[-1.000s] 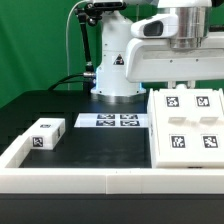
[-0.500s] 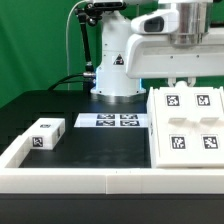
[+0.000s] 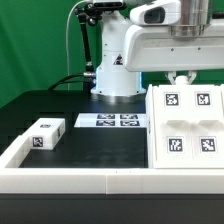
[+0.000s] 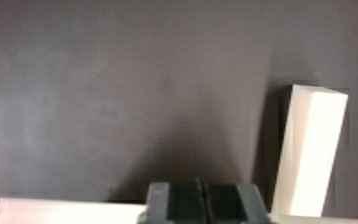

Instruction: Assemble cabinet

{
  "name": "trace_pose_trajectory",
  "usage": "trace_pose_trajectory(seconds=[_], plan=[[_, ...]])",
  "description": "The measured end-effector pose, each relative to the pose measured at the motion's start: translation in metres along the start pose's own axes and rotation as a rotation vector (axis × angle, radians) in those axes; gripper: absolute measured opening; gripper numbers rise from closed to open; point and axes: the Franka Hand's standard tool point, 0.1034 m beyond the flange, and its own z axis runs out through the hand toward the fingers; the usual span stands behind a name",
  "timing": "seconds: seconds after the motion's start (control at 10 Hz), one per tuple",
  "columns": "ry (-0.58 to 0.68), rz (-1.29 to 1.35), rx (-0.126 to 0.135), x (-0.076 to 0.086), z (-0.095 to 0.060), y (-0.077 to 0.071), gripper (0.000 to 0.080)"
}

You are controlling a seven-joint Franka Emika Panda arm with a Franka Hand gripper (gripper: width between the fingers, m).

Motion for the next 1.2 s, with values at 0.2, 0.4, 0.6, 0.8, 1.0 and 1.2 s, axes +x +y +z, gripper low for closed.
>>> trace_pose_trajectory(seconds=[0.2, 0.4, 0.6, 0.8, 1.0, 1.2], plan=[[-0.002, 0.001, 0.000, 0.000, -0.002, 0.001, 0.0002], [-0.021, -0.003, 0.000, 0.004, -0.010, 0.002, 0.0002], [-0.040, -0.002, 0.001, 0.015, -0.016, 0.002, 0.0002], [-0.044, -0.003, 0.000, 0.013, -0.015, 0.002, 0.0002], [-0.045, -0.003, 0.000, 0.013, -0.015, 0.002, 0.0002], [-0.068, -0.002, 0.001, 0.019, -0.027, 0.002, 0.0002]])
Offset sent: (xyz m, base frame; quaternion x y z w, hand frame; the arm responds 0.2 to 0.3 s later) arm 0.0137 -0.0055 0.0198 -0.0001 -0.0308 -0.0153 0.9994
